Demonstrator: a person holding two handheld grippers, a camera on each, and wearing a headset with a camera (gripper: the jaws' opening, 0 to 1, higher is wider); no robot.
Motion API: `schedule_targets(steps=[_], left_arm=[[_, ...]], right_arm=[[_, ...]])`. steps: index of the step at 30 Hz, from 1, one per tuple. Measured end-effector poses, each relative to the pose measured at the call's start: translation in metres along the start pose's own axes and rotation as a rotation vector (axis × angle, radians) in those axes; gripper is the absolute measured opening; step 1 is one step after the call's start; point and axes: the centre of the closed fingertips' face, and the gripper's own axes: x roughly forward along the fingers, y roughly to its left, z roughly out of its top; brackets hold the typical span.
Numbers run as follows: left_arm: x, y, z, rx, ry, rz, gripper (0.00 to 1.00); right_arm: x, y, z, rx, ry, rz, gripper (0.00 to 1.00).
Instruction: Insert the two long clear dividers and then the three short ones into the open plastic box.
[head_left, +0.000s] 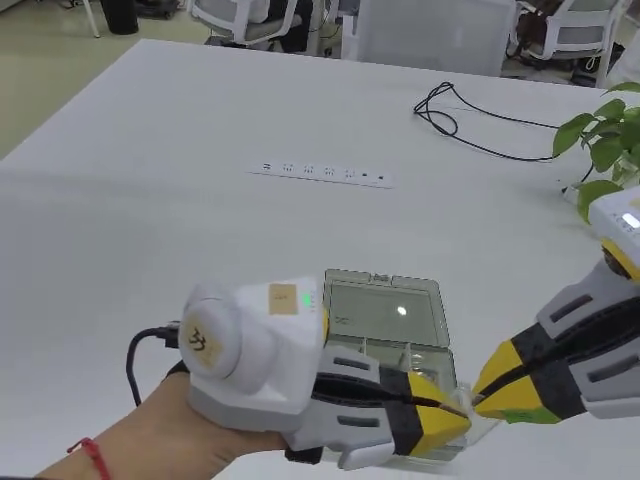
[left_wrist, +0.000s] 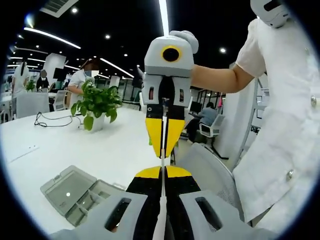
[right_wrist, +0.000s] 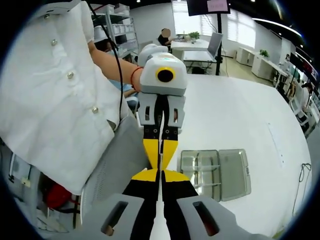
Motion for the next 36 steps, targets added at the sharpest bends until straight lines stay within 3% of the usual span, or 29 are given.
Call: schedule_targets(steps=[6,23,36], left_arm=[[-0.001,0.001,-0.001,0.017,-0.002,0.011,0.0],[-0.006,0.003,-0.007,-0.008,-0.002,0.038,0.0],[-0.025,0.024,-0.02,-0.045,0.015,0.126,0.11]], right_arm=[[0.001,0.0,0.001,-0.006,-0.001,0.007,0.03],[0.004,-0.001,-0.001,-0.015,0.02,-0.001,0.02],[-0.005,-0.01,-0.007,-0.001,0.04,-0.033,0.02]])
